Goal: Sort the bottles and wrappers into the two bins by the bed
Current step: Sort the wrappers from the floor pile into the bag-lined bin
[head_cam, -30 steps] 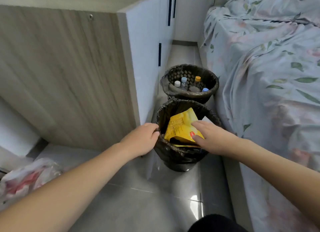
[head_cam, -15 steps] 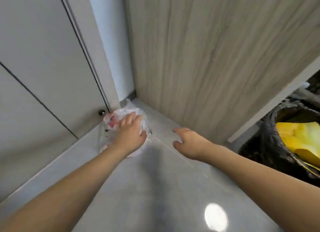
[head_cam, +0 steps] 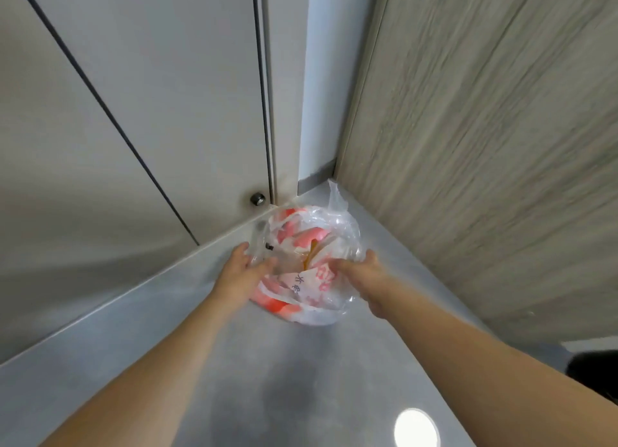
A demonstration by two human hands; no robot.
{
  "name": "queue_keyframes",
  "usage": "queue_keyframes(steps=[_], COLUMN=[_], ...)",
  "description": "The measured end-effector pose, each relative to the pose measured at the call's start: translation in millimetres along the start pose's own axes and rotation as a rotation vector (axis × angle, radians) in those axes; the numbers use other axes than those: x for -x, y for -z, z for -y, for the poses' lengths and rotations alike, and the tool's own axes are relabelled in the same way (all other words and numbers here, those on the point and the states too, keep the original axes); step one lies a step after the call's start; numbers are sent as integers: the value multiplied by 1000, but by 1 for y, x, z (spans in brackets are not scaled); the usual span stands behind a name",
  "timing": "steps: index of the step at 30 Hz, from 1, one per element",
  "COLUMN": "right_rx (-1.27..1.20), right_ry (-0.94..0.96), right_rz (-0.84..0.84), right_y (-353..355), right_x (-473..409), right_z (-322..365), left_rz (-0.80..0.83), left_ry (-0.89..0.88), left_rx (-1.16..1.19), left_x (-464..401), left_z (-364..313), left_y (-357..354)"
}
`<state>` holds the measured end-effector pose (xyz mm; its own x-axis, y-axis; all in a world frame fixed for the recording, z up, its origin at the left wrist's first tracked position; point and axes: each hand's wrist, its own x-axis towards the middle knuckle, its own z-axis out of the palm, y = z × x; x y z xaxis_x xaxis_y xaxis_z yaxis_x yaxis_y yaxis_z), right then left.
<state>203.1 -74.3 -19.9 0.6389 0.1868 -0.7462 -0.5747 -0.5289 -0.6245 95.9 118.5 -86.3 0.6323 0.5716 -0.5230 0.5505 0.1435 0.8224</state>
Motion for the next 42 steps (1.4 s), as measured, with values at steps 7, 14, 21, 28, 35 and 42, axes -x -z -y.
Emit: queue_keyframes(steps=[7,14,21,28,35,42], right_rx=[-34,239,445,594,735,753], right_ry=[129,342,257,95,114,105], right_rz=[-4,-191,-348,-428,-371,-276], right_y=[32,94,140,157,141,145], right_x=[16,83,117,115,103,109], right_z=[13,45,3,-31,-31,-44], left_rz=[76,275,682,433,-31,140], left_ry=[-57,-165,-59,-89,-145,-173], left_rx=[10,-235,-553,-830,-1117,-907], left_x=[22,62,133,74,2,21], left_z=[-40,-103,-75,-59,-39,-19], left_y=[-15,-35,-92,-98,-101,-107])
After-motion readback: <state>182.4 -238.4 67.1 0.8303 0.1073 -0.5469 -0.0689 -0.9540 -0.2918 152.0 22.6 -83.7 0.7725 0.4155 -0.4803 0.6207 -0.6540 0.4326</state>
